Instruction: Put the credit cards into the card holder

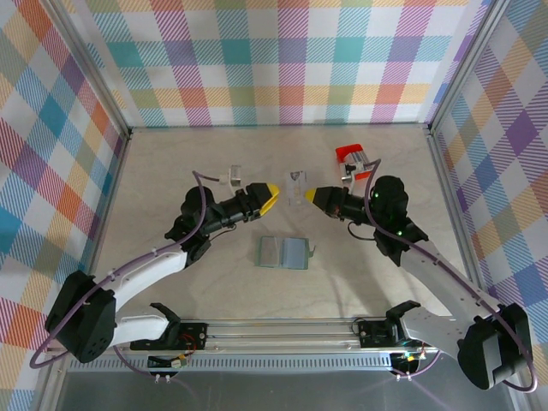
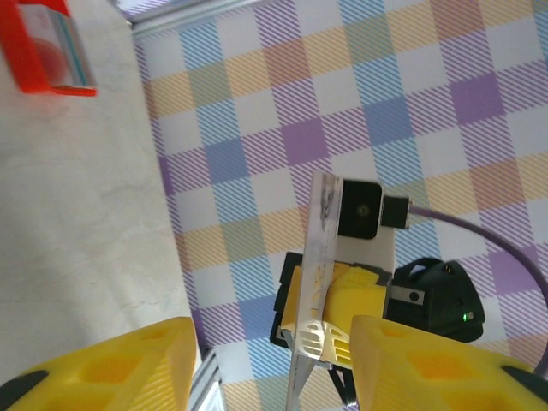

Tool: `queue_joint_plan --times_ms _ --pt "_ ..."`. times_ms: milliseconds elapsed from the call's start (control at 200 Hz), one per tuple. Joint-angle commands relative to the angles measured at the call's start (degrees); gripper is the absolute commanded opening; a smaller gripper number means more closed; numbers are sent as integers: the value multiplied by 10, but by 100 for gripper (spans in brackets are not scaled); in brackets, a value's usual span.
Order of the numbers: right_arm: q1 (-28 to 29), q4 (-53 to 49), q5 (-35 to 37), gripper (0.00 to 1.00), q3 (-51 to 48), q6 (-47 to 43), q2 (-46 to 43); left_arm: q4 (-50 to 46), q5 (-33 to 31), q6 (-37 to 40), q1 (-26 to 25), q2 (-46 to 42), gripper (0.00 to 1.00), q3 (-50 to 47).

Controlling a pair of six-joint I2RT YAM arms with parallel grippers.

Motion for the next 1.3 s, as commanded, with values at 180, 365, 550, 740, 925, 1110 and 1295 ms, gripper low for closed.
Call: queue_joint_plan --times_ms 180,365,550,740,925,1110,1295 --pt "64 85 105 0 -126 -37 1 -168 39 83 57 -34 57 -53" --pt "132 92 217 0 -174 -77 -9 -304 23 185 60 -23 58 -27" --pt "190 112 299 0 -199 -111 0 -283 21 189 60 -6 58 -49" --pt "229 150 345 0 -219 -86 42 -290 -2 193 60 -7 57 -68" --pt "252 181 360 0 -221 -69 96 -307 -17 202 60 -15 56 -79" --pt "258 184 371 0 -221 -46 121 -319 -15 212 60 -7 54 -82" --pt "264 138 404 0 -212 -33 119 -305 -4 221 58 13 49 -85"
